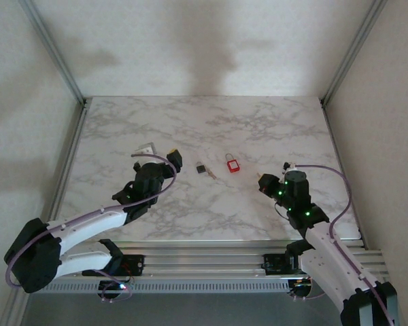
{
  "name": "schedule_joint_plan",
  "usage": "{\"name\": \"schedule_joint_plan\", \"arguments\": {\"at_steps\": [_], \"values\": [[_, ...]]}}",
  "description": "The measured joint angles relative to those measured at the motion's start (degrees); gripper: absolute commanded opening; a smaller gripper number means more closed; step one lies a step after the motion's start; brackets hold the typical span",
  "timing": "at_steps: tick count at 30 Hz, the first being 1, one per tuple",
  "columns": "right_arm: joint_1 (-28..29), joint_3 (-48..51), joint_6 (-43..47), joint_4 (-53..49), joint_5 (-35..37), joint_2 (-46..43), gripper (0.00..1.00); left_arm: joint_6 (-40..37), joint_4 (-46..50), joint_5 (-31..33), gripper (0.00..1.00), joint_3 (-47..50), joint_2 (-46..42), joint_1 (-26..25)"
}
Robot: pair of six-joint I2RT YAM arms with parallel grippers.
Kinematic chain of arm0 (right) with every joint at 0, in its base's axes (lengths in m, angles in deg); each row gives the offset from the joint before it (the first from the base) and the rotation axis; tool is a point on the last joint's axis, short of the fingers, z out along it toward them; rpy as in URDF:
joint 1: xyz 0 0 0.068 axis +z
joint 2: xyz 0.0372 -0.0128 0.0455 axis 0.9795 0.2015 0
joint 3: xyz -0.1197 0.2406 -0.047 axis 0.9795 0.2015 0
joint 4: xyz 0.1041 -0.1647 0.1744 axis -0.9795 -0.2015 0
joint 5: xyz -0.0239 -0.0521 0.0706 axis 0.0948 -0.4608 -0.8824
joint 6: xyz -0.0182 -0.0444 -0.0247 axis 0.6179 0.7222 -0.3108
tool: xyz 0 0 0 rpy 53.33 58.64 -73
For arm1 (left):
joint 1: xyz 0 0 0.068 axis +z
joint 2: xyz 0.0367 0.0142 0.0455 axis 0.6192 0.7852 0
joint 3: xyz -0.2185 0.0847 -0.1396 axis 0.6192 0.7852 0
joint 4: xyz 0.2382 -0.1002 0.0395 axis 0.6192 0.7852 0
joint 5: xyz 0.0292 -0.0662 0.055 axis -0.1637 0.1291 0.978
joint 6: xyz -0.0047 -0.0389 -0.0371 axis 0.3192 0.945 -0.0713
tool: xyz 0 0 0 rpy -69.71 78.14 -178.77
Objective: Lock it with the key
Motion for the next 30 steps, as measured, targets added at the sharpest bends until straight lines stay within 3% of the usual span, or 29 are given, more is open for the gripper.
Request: {"name": "schedule_joint_plan", "arguments": {"at_steps": [12, 30], "values": [[0.0, -1.7, -3.78, 5.07, 4.15, 12.35, 0.0, -1.31, -7.23, -0.07, 0.99, 5.49, 0.04, 0.37], [0.0, -6.75, -8.63, 24.02, 2.62, 33.42, 0.0, -1.31, -8.39, -0.13, 0.99, 6.23, -0.52, 0.37]]}}
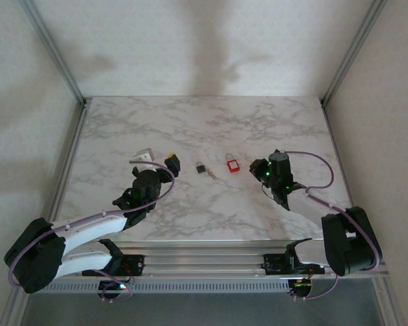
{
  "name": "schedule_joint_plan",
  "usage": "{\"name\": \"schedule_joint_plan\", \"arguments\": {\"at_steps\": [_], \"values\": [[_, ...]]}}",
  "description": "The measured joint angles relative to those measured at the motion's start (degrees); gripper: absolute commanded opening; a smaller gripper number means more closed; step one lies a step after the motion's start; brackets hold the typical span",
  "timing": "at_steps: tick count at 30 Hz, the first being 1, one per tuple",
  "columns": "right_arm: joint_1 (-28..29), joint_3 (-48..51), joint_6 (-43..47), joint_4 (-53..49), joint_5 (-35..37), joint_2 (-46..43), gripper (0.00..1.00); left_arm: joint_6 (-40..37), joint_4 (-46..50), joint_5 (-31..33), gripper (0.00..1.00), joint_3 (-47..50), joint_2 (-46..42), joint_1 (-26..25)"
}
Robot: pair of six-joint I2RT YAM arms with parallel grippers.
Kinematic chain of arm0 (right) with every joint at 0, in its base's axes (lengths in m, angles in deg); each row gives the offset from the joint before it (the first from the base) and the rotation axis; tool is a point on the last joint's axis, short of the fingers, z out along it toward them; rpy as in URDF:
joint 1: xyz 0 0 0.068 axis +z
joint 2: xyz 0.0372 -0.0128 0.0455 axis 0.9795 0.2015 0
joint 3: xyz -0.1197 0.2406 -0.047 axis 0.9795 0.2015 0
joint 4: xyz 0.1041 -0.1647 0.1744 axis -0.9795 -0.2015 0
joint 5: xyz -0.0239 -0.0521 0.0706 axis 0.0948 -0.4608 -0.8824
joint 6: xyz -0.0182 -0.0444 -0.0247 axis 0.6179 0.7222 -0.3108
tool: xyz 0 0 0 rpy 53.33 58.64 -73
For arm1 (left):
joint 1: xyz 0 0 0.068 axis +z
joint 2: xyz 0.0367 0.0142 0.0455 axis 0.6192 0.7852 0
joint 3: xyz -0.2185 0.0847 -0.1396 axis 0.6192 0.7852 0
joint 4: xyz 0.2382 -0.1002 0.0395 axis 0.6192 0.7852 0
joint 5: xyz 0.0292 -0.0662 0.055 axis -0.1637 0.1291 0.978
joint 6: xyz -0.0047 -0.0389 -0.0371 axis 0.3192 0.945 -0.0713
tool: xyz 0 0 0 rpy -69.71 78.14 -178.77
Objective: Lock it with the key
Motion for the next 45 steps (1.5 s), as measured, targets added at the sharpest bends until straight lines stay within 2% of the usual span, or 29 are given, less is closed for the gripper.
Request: {"name": "schedule_joint_plan", "arguments": {"at_steps": [8, 23, 35, 39, 45], "values": [[0.0, -2.32, -2.12, 5.55, -1.7, 9.66, 0.0, 0.0, -0.15, 0.09, 0.99, 0.37, -0.76, 0.0], [0.31, -5.2, -2.75, 14.29, -2.95, 21.14, 0.0, 0.0, -0.15, 0.11, 0.99, 0.37, -0.79, 0.02], [0.39, -6.05, -3.5, 17.77, -3.02, 25.62, 0.0, -0.02, -0.15, 0.13, 0.99, 0.39, -0.79, 0.0], [0.5, -6.05, -3.69, 18.29, -2.99, 25.94, 0.07, 0.0, -0.15, 0.13, 0.99, 0.39, -0.79, 0.0], [0.61, -6.05, -3.8, 18.38, -3.08, 26.05, 0.09, -0.02, -0.15, 0.13, 0.99, 0.39, -0.76, 0.02]]}}
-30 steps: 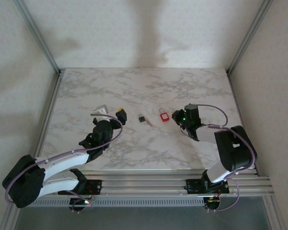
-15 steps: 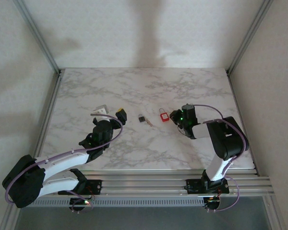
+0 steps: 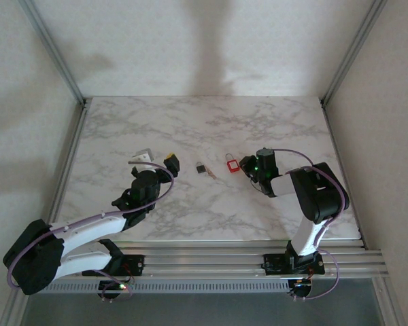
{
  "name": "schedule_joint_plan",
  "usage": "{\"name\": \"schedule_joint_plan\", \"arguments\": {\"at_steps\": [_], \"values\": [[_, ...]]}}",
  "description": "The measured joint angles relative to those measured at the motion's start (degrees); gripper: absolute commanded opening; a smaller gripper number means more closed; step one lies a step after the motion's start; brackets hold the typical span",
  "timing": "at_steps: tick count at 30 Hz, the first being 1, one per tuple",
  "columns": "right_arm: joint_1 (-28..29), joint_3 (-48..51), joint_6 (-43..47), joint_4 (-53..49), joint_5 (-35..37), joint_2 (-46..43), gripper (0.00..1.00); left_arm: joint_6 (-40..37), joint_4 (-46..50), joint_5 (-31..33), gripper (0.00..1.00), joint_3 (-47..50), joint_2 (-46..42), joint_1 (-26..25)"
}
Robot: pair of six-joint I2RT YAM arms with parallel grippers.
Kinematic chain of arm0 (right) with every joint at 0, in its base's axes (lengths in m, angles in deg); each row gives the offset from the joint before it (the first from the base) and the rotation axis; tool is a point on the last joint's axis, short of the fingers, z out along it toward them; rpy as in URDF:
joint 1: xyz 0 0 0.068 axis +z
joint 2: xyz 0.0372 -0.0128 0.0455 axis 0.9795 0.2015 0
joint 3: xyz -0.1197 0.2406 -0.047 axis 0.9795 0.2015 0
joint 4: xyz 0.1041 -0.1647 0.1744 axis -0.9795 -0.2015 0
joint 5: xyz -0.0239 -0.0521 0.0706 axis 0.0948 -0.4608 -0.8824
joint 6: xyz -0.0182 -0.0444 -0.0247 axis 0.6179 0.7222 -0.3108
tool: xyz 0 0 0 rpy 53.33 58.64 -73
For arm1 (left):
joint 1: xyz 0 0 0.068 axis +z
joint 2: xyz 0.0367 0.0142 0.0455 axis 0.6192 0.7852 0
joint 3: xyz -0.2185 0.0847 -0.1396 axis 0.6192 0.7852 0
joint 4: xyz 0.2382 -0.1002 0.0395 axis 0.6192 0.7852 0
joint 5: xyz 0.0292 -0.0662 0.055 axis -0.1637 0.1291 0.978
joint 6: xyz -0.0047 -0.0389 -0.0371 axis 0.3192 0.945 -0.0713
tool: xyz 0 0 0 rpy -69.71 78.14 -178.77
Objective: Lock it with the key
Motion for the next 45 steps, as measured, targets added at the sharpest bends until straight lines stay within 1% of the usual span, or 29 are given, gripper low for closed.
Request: {"name": "schedule_joint_plan", "arguments": {"at_steps": [8, 17, 22, 33, 36, 40, 41, 42, 43, 45], "values": [[0.02, 0.02, -0.42, -0.76, 0.07, 0.0, 0.13, -0.13, 0.0, 0.15, 0.99, 0.0, 0.0, -0.02], [0.04, 0.11, -0.87, -1.03, 0.15, -0.13, 0.22, -0.13, 0.0, 0.15, 0.99, 0.0, 0.0, 0.0], [0.11, 0.17, -0.96, -2.16, 0.74, -1.14, 0.31, -0.13, 0.0, 0.15, 0.99, 0.0, 0.0, -0.02], [0.11, 0.15, -0.17, -9.16, 3.41, -5.31, 0.48, -0.13, 0.0, 0.15, 1.0, 0.0, 0.0, 0.0], [0.11, 0.17, 0.87, -13.55, 5.03, -8.33, 0.56, -0.15, 0.0, 0.15, 0.99, 0.0, 0.0, -0.02], [1.36, 0.15, 4.22, -19.04, 8.33, -15.72, 0.74, -0.13, 0.0, 0.15, 1.0, 0.0, 0.0, 0.0], [1.9, 0.11, 5.29, -20.06, 9.25, -17.55, 0.8, -0.13, 0.0, 0.15, 0.99, 0.0, 0.0, 0.0], [2.75, -0.09, 6.62, -21.38, 10.29, -19.87, 0.93, -0.13, -0.02, 0.15, 1.0, 0.0, 0.0, -0.02], [3.58, -0.35, 7.65, -22.64, 11.26, -21.86, 0.99, -0.15, -0.02, 0.15, 1.0, 0.0, 0.0, -0.02], [5.2, -1.14, 10.27, -25.18, 13.14, -25.83, 0.99, -0.13, -0.09, 0.15, 1.0, 0.07, 0.0, -0.02]]}}
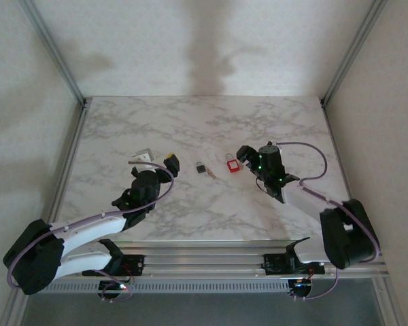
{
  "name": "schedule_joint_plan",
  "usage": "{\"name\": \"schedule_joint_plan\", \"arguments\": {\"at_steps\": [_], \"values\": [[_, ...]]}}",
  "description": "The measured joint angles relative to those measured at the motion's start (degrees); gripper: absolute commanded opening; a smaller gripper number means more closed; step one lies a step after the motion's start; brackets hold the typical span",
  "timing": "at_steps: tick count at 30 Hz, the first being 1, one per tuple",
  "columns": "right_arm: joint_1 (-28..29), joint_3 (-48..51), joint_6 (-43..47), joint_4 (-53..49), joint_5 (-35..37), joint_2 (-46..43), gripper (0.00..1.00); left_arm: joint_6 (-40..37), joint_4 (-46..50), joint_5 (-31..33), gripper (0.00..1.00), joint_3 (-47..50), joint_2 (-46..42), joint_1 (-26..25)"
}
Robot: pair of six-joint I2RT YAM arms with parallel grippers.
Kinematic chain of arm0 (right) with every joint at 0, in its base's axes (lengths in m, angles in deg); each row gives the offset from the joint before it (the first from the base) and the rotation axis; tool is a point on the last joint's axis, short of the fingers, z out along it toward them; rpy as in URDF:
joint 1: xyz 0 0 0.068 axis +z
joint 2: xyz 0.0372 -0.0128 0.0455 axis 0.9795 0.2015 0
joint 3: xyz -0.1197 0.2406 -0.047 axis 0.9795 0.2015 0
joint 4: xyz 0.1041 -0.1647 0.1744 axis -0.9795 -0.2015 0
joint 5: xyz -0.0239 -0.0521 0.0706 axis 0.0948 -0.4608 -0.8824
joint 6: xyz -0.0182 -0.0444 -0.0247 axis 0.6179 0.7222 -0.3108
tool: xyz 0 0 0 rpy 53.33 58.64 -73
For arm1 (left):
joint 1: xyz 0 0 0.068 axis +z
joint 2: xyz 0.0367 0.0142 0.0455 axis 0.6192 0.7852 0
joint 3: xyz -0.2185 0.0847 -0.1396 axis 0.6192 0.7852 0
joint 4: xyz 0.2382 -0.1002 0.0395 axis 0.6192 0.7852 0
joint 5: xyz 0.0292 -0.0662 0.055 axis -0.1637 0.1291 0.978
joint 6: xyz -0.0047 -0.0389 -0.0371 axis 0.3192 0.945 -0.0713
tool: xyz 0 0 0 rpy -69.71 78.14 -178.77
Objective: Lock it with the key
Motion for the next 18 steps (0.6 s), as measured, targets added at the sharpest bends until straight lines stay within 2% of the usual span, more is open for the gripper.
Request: {"name": "schedule_joint_plan", "arguments": {"at_steps": [12, 18], "values": [[2.19, -0.72, 13.6, -10.58, 5.99, -16.65, 0.99, 0.07, -1.42, 2.12, 1.0, 1.6, -1.29, 0.0], [3.19, -0.79, 22.67, -15.47, 14.58, -19.87, 0.99, 2.84, -0.31, 4.63, 0.99, 1.57, -1.88, 0.02]]}}
